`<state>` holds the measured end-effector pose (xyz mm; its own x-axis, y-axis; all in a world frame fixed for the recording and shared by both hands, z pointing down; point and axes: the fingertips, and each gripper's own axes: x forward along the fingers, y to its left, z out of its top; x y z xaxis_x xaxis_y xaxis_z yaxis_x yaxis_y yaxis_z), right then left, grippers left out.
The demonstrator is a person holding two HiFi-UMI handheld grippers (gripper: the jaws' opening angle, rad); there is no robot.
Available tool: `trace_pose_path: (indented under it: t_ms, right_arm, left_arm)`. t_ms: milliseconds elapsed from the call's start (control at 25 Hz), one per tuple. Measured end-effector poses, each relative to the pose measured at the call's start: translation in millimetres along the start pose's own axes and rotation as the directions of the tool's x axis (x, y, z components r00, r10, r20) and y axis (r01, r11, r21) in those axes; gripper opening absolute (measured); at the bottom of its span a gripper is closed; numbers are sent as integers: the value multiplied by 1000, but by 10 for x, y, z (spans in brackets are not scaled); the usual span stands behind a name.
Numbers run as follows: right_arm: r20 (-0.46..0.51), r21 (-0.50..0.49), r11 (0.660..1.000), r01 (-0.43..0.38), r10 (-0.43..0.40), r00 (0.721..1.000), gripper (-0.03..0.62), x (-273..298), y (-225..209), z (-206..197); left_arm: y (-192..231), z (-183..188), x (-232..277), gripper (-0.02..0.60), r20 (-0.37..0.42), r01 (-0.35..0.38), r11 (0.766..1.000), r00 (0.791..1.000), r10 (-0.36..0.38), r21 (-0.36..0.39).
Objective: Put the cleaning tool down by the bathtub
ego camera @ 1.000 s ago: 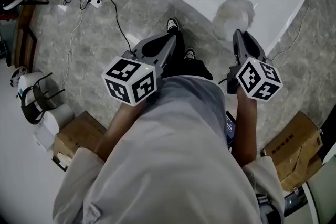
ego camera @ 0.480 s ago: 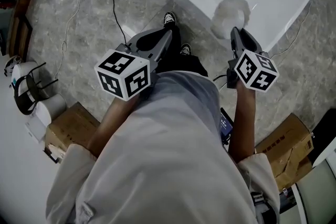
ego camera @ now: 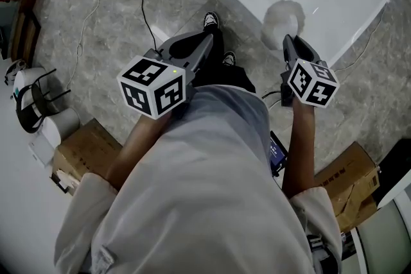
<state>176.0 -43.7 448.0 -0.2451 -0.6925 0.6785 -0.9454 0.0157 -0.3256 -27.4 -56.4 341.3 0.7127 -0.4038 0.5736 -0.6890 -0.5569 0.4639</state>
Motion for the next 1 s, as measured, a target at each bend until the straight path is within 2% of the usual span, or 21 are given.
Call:
trace_pose_path:
  t_ms: [360, 1000]
  right_arm:
    - [-98, -75, 997, 0, -7, 995, 69, 239, -98, -235]
    - [-185, -171, 985, -24, -8, 983, 69, 456, -157, -381]
  left_arm:
    - [108, 6, 31, 9, -9, -5, 1000, 1000, 5, -18]
    - [231, 31, 36, 9, -24, -13, 999, 1000, 12, -40]
